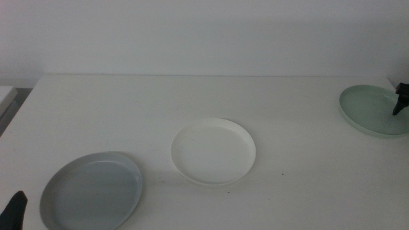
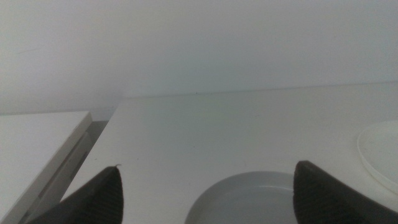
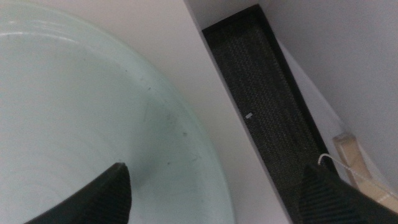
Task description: Stack the three bowls on top of each other.
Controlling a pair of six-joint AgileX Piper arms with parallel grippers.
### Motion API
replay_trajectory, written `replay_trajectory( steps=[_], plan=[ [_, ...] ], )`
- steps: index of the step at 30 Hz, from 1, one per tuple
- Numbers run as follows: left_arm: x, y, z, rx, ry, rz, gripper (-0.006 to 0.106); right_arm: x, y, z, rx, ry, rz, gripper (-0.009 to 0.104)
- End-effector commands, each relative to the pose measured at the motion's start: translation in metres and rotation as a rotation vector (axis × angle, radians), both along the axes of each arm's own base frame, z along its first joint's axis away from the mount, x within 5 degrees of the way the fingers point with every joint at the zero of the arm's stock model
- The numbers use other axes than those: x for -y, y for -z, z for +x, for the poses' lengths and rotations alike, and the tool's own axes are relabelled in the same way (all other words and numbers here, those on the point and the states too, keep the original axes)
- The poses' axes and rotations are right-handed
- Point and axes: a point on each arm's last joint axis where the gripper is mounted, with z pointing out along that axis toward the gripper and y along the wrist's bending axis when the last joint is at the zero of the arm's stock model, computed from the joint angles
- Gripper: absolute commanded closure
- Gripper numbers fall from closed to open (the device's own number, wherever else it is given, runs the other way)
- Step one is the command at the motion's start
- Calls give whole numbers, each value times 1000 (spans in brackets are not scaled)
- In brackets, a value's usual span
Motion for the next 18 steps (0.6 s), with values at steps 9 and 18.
replay_trajectory(
  steps=[9,18],
  plan=[
    [0,-2,0,18,0,-2,7,0,3,1,4,-8,6,66],
    [0,-2,0,18,0,-2,7,-5,2,1,-7,-97,4,98]
  ],
)
